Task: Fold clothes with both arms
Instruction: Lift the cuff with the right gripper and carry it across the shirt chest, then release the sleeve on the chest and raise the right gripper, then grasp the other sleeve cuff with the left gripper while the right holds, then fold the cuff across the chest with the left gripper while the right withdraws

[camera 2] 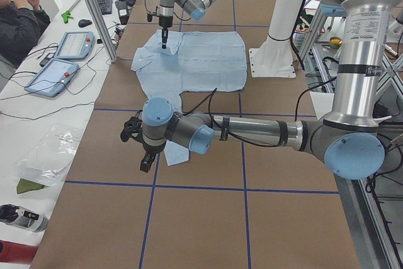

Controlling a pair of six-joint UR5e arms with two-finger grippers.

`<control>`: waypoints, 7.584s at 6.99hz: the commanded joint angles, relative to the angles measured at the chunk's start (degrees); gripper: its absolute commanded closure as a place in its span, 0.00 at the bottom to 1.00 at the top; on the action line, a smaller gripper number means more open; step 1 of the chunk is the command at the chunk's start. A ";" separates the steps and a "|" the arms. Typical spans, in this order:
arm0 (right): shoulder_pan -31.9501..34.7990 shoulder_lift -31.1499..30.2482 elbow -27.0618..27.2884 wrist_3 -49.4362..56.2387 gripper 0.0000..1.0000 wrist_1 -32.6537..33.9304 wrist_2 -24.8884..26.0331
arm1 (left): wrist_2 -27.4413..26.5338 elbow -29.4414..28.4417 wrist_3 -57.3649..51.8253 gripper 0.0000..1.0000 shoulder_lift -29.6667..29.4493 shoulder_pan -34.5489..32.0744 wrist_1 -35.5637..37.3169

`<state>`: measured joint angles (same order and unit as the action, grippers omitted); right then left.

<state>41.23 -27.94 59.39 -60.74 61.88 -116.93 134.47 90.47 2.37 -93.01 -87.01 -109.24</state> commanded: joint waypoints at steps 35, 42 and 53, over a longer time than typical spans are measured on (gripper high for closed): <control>6.41 -23.12 33.34 12.84 0.00 34.88 -3.39 | -25.75 -4.68 68.82 0.73 10.66 34.45 -37.97; 6.40 -23.64 33.43 13.02 0.00 34.88 -3.65 | -24.78 2.74 68.73 1.00 10.66 34.28 -31.26; 17.91 -42.53 38.44 32.07 0.00 34.36 -7.78 | -14.97 11.78 87.22 1.00 -39.47 33.65 19.07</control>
<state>57.81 -68.60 97.74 -31.12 96.29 -124.08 116.16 104.79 82.82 -126.04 -54.01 -91.20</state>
